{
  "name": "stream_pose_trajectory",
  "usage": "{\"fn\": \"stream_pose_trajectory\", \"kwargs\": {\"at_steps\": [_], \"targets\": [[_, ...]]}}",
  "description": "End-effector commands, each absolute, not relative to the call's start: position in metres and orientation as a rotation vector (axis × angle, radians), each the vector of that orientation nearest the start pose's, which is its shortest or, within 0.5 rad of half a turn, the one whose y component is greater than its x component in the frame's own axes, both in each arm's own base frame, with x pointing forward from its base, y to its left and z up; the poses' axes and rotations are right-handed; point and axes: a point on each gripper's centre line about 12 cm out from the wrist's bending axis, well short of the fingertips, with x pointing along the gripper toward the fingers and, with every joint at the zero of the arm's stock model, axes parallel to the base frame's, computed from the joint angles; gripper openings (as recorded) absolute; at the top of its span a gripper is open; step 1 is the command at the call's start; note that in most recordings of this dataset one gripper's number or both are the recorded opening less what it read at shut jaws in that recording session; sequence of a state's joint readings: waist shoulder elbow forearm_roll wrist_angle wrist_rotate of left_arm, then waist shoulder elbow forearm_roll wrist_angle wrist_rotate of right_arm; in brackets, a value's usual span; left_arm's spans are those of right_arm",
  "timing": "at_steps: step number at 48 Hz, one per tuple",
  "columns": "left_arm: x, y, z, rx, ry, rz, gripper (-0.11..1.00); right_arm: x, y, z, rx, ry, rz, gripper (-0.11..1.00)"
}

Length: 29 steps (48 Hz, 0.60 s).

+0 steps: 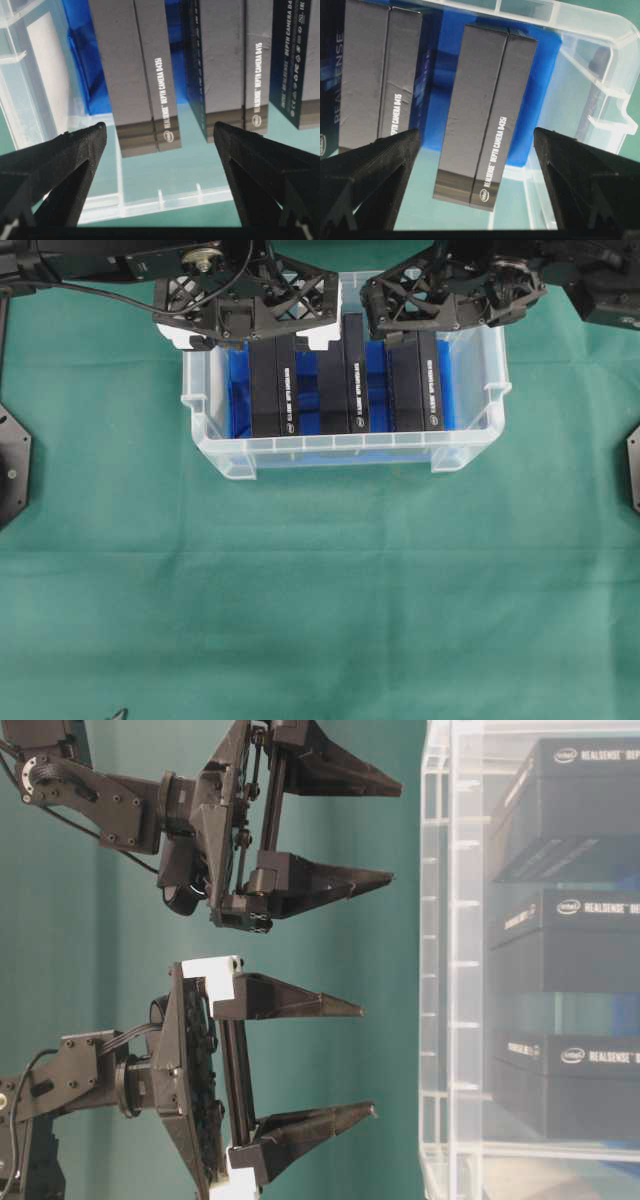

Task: Take the box out of the case with both arms.
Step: 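Lower both open grippers down around the left and right boxes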

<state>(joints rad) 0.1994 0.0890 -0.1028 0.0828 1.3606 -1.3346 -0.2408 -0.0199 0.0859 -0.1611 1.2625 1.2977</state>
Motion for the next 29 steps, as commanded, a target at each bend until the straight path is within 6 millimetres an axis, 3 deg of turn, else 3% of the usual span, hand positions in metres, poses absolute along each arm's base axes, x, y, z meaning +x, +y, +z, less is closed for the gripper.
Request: {"fn": "stream_pose_trajectory", "kwargs": {"at_steps": [1, 17, 29], "targets": [[0.402, 0.09, 0.321, -1.175, 0.959, 1.069, 0.9, 0.366, -0.107, 0.303, 1.104, 0.921, -1.104, 0.92], [0.403, 0.091, 0.308, -1.179, 0.962, 1.076, 0.9, 0.361, -0.106, 0.289, 1.108, 0.944, -1.127, 0.92], [0.404, 0.092, 0.282, -1.18, 0.98, 1.095, 0.9, 0.363, -0.105, 0.274, 1.127, 0.923, -1.121, 0.92]]}}
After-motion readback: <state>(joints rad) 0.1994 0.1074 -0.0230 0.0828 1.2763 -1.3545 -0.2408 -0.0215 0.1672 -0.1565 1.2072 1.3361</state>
